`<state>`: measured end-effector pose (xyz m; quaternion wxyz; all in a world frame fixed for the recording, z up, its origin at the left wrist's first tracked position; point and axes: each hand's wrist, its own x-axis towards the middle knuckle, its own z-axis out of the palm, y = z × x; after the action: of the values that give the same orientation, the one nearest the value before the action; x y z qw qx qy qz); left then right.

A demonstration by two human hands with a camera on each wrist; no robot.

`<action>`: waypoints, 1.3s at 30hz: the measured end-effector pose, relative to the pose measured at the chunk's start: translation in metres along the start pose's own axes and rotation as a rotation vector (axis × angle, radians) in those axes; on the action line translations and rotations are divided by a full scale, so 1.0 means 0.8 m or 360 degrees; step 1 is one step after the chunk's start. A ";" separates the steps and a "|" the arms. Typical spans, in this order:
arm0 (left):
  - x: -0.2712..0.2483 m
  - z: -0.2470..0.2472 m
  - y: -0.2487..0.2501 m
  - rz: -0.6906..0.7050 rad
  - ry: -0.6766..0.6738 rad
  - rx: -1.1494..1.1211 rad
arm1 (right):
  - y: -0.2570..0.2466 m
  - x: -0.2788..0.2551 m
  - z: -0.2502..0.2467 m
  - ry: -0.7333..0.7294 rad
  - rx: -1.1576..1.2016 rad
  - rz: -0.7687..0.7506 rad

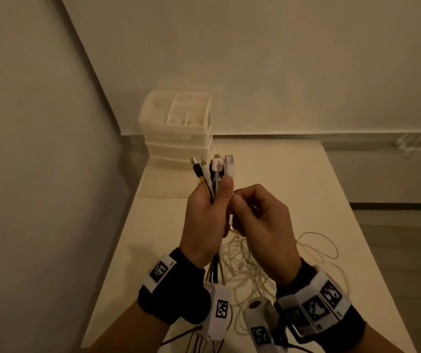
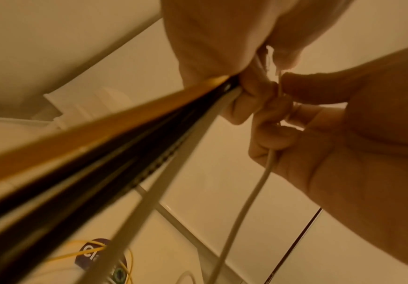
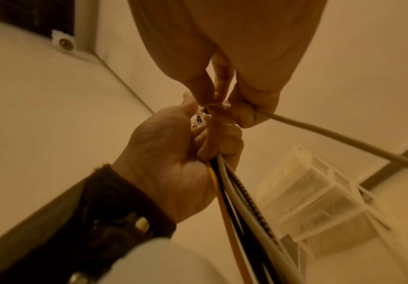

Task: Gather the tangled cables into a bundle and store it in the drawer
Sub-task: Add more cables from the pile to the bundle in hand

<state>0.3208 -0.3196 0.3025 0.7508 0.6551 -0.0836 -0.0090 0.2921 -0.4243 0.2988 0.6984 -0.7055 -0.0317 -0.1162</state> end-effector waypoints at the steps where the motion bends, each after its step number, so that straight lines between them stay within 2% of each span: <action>1: 0.000 0.001 0.000 0.0026 0.0002 0.0043 | -0.001 -0.001 0.002 -0.0005 0.0008 0.0014; 6: 0.003 0.002 -0.005 0.0063 0.0036 0.0254 | 0.002 0.001 0.006 -0.0027 -0.0202 -0.0018; 10: 0.006 -0.005 -0.007 0.0049 0.0096 0.0261 | 0.007 -0.002 0.007 -0.0089 -0.0330 -0.0031; 13: 0.011 -0.018 0.001 0.0052 0.0231 0.0176 | 0.021 -0.009 0.005 -0.0195 -0.0335 -0.0023; 16: 0.018 -0.039 0.015 0.0118 0.0380 -0.0020 | 0.050 -0.011 -0.009 -0.0453 -0.0409 -0.0059; 18: 0.022 -0.054 0.028 0.0177 0.0412 -0.0227 | 0.072 -0.012 -0.023 -0.0613 -0.0481 -0.0062; 20: 0.023 -0.070 0.046 0.0184 0.0430 -0.0374 | 0.093 -0.011 -0.038 -0.0650 -0.0528 -0.0022; 23: 0.021 -0.091 0.067 0.0191 0.0345 -0.0423 | 0.118 -0.008 -0.061 -0.0629 -0.0555 0.0097; 25: 0.014 -0.098 0.074 0.0220 0.0219 -0.0299 | 0.120 -0.003 -0.068 -0.0632 -0.0538 0.0159; 27: 0.004 -0.097 0.072 0.0278 0.0096 -0.0024 | 0.114 0.004 -0.071 -0.0590 -0.0526 0.0171; 31: -0.004 -0.076 0.053 0.0269 0.0014 0.0687 | 0.080 0.021 -0.067 -0.0523 -0.0396 0.0126; 35: -0.004 -0.051 0.017 0.0120 -0.0418 0.0900 | 0.043 0.035 -0.054 -0.0438 -0.0064 0.0163; 37: -0.006 -0.037 0.003 0.0092 -0.0435 0.0903 | 0.030 0.041 -0.049 -0.0369 0.0131 0.0228; 39: -0.008 -0.026 -0.007 0.0144 -0.0317 0.0800 | 0.021 0.043 -0.045 -0.0344 0.0272 0.0262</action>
<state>0.3182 -0.2989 0.2935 0.5525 0.8123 -0.1859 -0.0187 0.3245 -0.4646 0.2890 0.7555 -0.6522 -0.0584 0.0212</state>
